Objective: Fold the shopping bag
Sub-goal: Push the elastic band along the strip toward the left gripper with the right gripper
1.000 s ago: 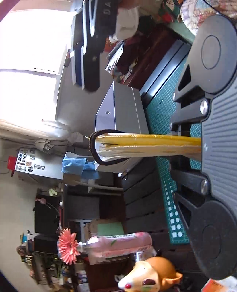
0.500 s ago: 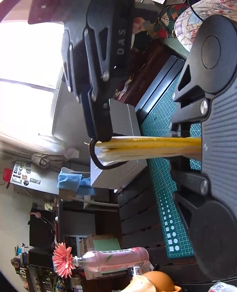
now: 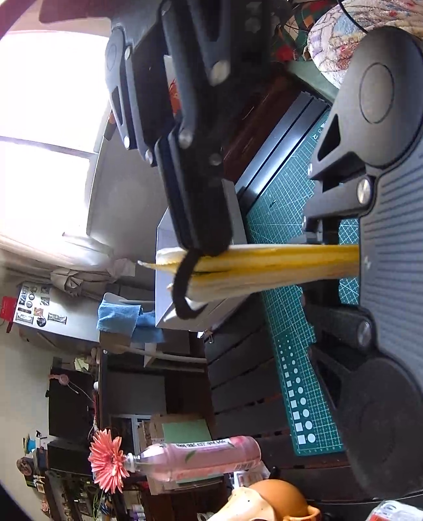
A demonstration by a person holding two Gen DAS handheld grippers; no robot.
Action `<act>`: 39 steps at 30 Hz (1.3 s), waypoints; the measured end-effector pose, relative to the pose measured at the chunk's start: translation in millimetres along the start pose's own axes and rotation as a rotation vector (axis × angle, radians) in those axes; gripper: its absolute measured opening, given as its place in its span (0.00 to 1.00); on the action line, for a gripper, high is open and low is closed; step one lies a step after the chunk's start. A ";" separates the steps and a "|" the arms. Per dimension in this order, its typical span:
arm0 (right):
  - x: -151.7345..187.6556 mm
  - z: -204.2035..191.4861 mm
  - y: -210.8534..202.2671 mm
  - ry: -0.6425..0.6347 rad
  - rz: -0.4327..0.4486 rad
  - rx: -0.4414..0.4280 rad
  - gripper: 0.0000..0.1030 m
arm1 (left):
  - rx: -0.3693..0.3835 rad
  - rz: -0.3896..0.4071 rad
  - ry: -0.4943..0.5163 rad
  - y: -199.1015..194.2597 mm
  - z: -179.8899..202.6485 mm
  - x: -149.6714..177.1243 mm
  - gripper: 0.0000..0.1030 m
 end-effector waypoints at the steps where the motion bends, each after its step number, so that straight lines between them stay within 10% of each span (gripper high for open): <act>1: -0.6 -2.5 0.2 -0.004 -0.001 -0.009 0.04 | -0.011 0.002 -0.009 -0.2 -3.0 -0.8 0.12; 28: -3.9 -20.3 13.4 -0.219 -0.097 0.020 0.16 | -0.073 -0.069 0.210 3.0 14.1 17.2 0.11; 39: -2.3 -22.0 13.9 -0.150 -0.078 -0.029 0.00 | -0.069 -0.070 0.182 1.0 11.4 12.8 0.11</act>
Point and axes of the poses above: each gripper's, at about its wrist camera, not at the fingertips, and y roughly the way its jaws point, z to its right, x to its underside, the point moved 10 cm from there along y, roughly the way its jaws point, and after that the axes turned 14 degrees about z, right-handed, at the moved point
